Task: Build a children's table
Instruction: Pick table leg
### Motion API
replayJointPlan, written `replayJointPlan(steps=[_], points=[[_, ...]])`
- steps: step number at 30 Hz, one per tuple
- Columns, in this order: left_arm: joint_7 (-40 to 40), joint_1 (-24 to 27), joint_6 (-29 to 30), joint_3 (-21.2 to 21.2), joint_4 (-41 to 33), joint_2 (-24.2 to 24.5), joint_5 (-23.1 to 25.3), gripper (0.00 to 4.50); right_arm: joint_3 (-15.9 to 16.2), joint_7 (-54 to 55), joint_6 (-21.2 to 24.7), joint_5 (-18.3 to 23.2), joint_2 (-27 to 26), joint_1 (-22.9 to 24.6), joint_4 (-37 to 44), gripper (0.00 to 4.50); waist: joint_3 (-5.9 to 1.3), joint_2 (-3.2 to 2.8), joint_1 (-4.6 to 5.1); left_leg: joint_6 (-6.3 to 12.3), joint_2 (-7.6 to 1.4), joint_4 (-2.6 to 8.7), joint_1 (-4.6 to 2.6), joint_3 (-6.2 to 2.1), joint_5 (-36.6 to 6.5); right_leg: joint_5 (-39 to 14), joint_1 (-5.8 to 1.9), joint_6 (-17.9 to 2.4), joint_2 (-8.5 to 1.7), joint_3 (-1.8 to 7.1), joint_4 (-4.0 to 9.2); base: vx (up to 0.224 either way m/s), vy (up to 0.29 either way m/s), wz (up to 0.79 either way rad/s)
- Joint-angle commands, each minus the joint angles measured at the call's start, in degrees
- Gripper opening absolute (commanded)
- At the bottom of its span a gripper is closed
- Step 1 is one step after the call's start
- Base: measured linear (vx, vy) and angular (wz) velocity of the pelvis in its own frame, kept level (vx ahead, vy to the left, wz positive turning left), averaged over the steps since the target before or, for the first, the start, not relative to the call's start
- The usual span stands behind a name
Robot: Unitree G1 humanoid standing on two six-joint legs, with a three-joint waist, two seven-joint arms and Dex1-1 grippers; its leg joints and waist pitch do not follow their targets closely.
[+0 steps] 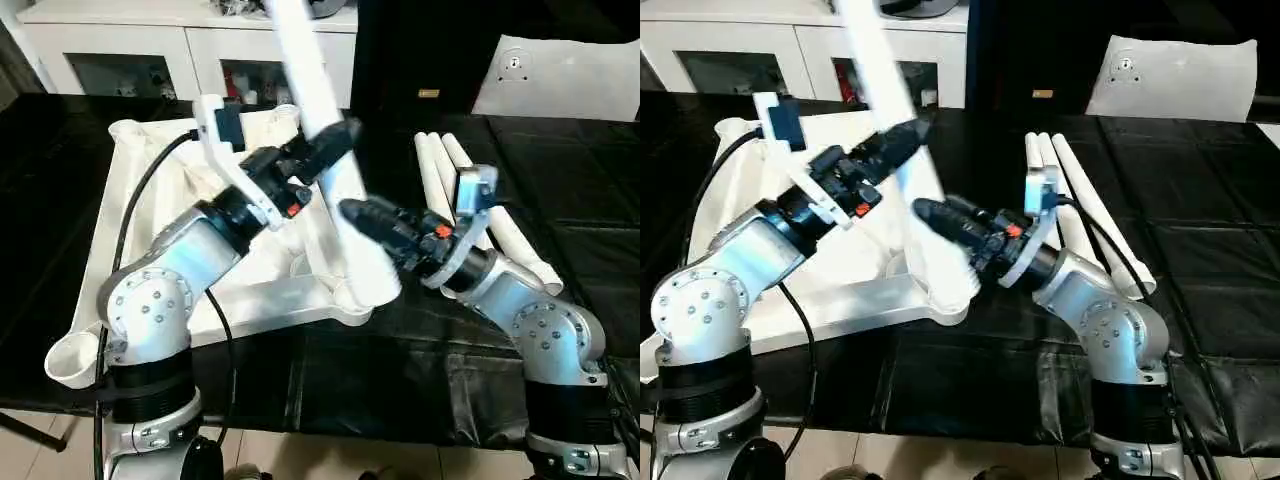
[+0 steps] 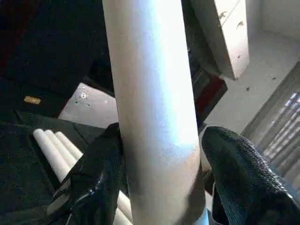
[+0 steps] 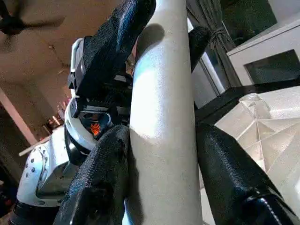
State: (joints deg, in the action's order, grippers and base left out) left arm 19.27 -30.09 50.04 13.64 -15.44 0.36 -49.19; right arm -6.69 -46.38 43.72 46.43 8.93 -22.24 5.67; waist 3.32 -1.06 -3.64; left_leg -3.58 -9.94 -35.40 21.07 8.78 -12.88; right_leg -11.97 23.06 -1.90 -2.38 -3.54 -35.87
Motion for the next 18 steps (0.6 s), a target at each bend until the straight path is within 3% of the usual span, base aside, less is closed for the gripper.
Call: replayJointPlan(steps=[1,5,18], points=[[1.4,0.0,-0.1,-0.2,-1.1,0.1,-1.8,2.54,0.4,-0.1,0.2,0.3,0.3,0.4,1.3,1.82,-4.10,-0.02,-0.31,4.07,-2.44,3.26,0.25,-0.58,2.5,-2.5,-4.15,-10.9,-4.95,3.13,4.23,0.000,0.000,0.00],[3.5,0.4,-0.7,0.3,-0.9,0.8,-4.4,2.54,0.7,-0.8,0.6,1.1,0.8,1.0,1.6,1.82,-3.95,-0.06,-0.31,3.29,-2.47,3.45,0.21,-0.64,1.3,-4.8,-4.16,-10.3,-4.94,3.07,4.43,0.000,0.000,0.00],[9.0,1.4,0.0,0.2,-0.8,3.0,-9.4,2.54,1.2,-2.4,1.9,3.6,2.0,1.8,2.6,1.82,-3.98,-0.25,-0.27,2.76,-2.45,3.49,0.20,-0.82,1.2,-4.5,-4.24,-9.9,-4.91,2.93,4.42,0.000,0.000,0.00]])
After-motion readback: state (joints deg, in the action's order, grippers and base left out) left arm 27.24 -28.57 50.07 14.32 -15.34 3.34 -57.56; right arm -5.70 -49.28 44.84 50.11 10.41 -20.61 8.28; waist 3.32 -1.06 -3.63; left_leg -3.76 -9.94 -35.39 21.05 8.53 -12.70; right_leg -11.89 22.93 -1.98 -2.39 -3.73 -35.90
